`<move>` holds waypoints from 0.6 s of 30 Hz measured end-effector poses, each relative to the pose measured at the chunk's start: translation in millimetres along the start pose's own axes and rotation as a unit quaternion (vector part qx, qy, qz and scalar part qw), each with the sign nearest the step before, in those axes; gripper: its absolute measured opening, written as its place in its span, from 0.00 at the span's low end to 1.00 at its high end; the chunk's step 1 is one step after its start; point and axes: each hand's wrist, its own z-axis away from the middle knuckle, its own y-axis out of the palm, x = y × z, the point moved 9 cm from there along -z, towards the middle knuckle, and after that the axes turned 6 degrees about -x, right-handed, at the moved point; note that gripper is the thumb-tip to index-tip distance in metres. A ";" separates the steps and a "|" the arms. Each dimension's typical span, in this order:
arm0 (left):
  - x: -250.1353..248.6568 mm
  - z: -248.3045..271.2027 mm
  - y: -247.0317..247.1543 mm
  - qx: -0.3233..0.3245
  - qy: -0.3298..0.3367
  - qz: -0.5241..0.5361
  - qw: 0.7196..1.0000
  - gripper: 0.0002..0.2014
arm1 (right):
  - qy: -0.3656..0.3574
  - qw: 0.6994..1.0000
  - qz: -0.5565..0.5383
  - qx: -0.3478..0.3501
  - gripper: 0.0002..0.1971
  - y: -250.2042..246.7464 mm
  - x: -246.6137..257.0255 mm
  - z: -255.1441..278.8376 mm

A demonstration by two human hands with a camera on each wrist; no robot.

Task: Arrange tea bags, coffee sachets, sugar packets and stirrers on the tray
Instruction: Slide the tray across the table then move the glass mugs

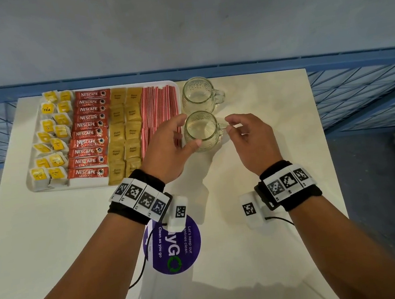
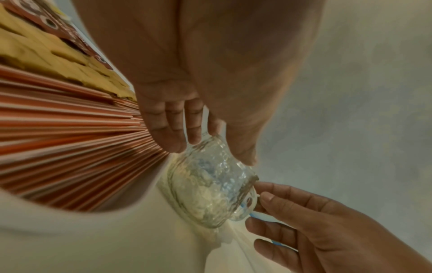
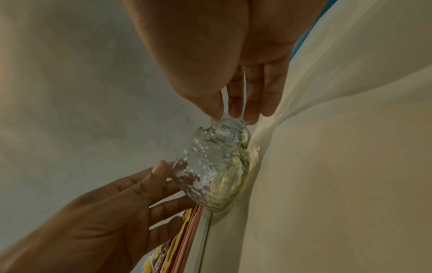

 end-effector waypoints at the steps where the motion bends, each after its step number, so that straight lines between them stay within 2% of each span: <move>1: 1.1 0.9 -0.8 0.001 -0.005 0.006 1.000 0.34 | 0.007 1.000 0.002 -0.002 0.10 -1.5 -2.1 -0.6; 7: 7.4 2.1 -5.5 0.004 -0.033 0.043 0.999 0.34 | 0.027 0.999 0.039 -0.011 0.11 -14.2 -8.7 -19.5; 13: -11.8 -16.6 -11.9 -0.001 -0.024 0.053 0.998 0.26 | 0.007 0.997 0.075 0.025 0.13 -4.6 -4.9 -66.8; 18: -18.4 -37.6 -0.2 0.031 -0.014 0.045 0.998 0.28 | -0.002 0.997 0.078 0.023 0.12 7.0 -1.2 -80.5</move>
